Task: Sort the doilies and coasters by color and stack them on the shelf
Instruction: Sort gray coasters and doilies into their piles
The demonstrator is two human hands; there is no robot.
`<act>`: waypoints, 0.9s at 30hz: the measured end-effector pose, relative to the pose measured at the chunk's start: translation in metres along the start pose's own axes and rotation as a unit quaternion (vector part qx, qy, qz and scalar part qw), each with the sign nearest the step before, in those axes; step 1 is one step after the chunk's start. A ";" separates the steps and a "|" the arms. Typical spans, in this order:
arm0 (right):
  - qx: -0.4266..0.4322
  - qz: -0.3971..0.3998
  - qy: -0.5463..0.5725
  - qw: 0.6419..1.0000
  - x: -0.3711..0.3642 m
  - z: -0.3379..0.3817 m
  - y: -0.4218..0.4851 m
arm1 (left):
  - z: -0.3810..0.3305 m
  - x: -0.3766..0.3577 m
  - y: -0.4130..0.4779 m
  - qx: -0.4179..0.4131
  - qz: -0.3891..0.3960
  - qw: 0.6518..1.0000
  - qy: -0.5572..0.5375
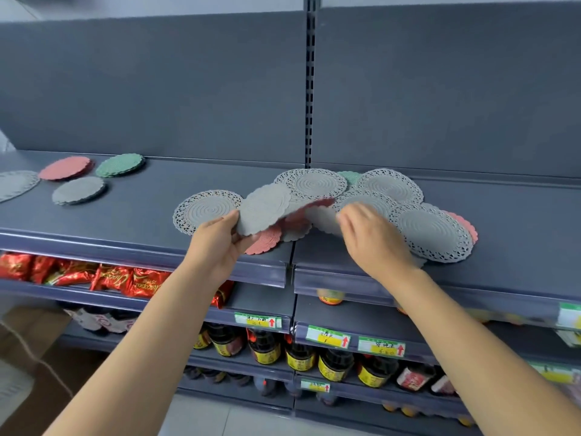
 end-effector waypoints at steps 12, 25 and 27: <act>-0.290 0.076 0.676 0.673 -0.062 0.038 0.030 | -0.054 0.049 -0.019 -0.054 0.037 0.995 -0.075; -0.263 0.089 0.608 0.744 -0.140 0.217 0.134 | -0.171 0.274 -0.025 -0.122 -0.060 0.990 -0.030; -0.246 0.071 0.593 0.763 -0.150 0.241 0.151 | -0.188 0.306 -0.018 -0.124 -0.067 0.990 -0.011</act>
Point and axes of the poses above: each hand's wrist, its own y-axis towards the middle knuckle, its own x-axis out of the back of the hand, z = x × y, the point moved 10 cm from there along y, towards the middle knuckle, and after that the axes turned 10 degrees about z, right-handed, at the moved point
